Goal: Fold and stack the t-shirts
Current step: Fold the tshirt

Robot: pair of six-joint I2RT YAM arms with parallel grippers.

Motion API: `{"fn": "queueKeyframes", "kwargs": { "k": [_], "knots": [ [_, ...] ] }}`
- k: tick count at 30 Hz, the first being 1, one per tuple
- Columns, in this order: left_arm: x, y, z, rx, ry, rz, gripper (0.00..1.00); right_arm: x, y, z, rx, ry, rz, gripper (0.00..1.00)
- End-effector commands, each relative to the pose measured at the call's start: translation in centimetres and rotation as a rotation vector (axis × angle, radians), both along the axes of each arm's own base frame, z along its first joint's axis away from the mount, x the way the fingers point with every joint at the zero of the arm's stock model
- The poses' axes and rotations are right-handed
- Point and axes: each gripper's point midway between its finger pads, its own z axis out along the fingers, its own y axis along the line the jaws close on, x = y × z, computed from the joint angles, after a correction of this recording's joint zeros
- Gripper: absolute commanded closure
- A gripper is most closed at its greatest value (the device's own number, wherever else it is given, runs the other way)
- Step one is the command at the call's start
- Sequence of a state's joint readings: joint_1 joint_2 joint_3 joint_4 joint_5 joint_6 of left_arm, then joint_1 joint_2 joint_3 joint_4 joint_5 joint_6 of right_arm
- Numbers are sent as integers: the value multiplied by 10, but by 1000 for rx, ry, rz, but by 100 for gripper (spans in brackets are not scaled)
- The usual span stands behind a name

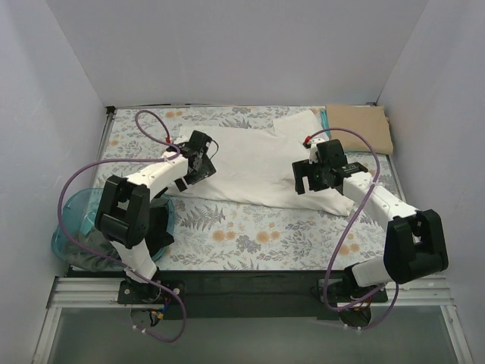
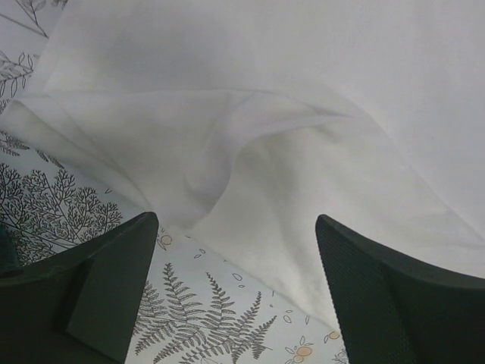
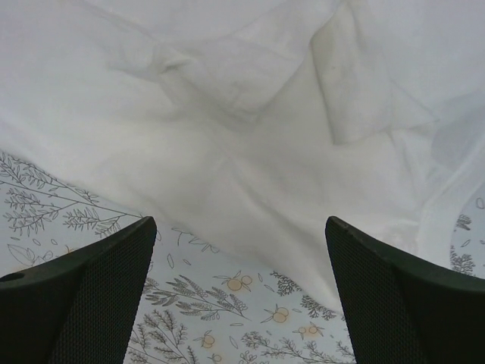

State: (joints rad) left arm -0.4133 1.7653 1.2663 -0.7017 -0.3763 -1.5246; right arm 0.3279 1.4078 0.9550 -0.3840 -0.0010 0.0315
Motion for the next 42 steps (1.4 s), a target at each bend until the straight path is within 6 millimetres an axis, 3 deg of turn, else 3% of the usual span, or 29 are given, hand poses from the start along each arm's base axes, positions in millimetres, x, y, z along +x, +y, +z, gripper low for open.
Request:
{"fn": "queueKeyframes", "kwargs": {
  "k": [1, 3, 9, 13, 21, 26, 35, 37, 38, 42],
  "knots": [
    [-10, 0, 0, -15, -5, 24, 19, 4, 13, 3, 85, -30, -10, 2],
    [-10, 9, -4, 27, -2, 45, 26, -2, 12, -5, 82, -9, -9, 2],
    [4, 22, -2, 111, -2, 104, 67, -10, 8, -15, 71, 9, -15, 2],
    [5, 35, -7, 161, 21, 127, 68, -10, 3, -18, 43, 7, -27, 2],
    [11, 48, -7, 200, 36, 146, 100, -9, 1, -17, 34, 1, -28, 2],
    [24, 57, 2, 228, -4, 126, 100, -9, 0, -17, 30, -2, -26, 2],
    [70, 45, 15, 230, -109, -86, 100, -11, -6, -17, 4, -14, -36, 2],
    [79, 46, 12, 251, -107, -181, 100, -11, -6, -16, 2, -18, -34, 2],
    [87, 34, 10, 200, -122, -255, 100, -10, -6, -16, 2, -21, -33, 2],
    [102, 52, -4, 255, -85, -302, 100, -12, -7, -16, -1, -19, -31, 2]
  ]
}}
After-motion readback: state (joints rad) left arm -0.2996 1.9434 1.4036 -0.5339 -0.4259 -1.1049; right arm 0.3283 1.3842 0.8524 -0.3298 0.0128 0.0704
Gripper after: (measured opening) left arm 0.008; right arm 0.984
